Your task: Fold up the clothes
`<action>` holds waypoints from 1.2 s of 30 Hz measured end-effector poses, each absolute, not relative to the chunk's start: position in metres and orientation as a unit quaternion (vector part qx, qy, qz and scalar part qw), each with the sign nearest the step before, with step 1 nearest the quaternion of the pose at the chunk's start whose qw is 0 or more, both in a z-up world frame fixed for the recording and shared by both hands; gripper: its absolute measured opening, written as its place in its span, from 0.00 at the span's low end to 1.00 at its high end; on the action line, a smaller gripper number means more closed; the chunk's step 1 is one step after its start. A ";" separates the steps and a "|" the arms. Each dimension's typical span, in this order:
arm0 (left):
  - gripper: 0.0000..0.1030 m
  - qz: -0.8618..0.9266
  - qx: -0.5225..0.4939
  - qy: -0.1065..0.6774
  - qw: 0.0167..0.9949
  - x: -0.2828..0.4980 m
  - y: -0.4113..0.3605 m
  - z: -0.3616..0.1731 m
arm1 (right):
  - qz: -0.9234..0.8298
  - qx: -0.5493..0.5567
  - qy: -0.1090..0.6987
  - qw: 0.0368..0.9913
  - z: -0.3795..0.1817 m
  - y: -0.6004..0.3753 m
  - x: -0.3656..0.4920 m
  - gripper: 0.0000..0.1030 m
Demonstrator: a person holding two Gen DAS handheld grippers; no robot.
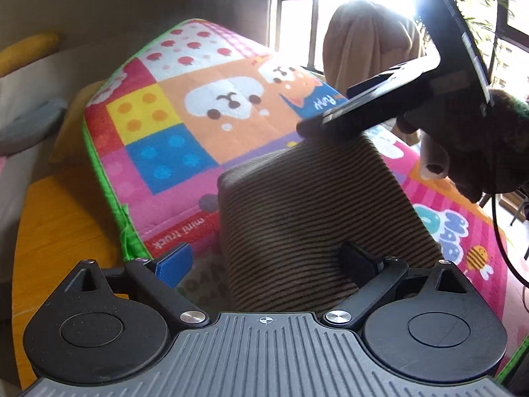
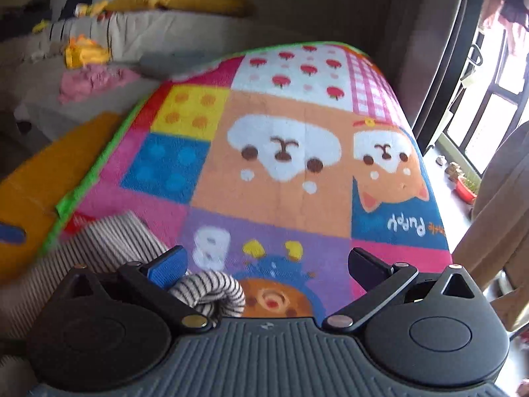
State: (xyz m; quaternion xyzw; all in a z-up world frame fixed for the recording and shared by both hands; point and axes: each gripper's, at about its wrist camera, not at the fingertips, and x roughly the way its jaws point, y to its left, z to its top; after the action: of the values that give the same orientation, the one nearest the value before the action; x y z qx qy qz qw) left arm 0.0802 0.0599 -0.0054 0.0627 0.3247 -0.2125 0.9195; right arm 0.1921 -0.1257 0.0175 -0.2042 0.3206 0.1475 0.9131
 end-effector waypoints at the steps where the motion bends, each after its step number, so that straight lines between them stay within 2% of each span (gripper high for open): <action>1: 0.96 -0.216 0.063 0.326 0.918 0.079 0.059 -0.008 | 0.143 -0.198 0.322 0.915 0.006 -0.134 0.188 1.00; 5: 0.97 -0.232 0.055 0.336 0.911 0.082 0.056 -0.012 | 0.143 -0.092 0.347 0.922 -0.005 -0.171 0.187 1.00; 11: 0.98 -0.226 0.089 0.323 0.915 0.077 0.051 -0.008 | 0.152 -0.097 0.285 0.941 0.024 -0.172 0.153 1.00; 16: 0.98 -0.225 0.085 0.324 0.915 0.082 0.052 -0.011 | 0.148 -0.133 0.297 0.934 0.005 -0.163 0.145 1.00; 26: 0.98 -0.221 0.075 0.321 0.918 0.081 0.052 -0.016 | 0.126 -0.069 0.304 0.942 0.006 -0.171 0.134 1.00; 31: 1.00 -0.220 0.045 0.334 0.916 0.084 0.057 -0.021 | 0.120 0.029 0.279 0.952 -0.016 -0.189 0.125 1.00; 36: 1.00 -0.219 0.040 0.331 0.917 0.082 0.059 -0.022 | 0.141 0.071 0.317 0.935 -0.007 -0.201 0.135 1.00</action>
State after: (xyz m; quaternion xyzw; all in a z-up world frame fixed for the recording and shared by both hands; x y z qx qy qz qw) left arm 0.0816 0.0592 -0.0219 0.0396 0.3311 -0.2190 0.9170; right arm 0.1353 -0.2007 -0.0067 0.0711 0.3170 0.1409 0.9352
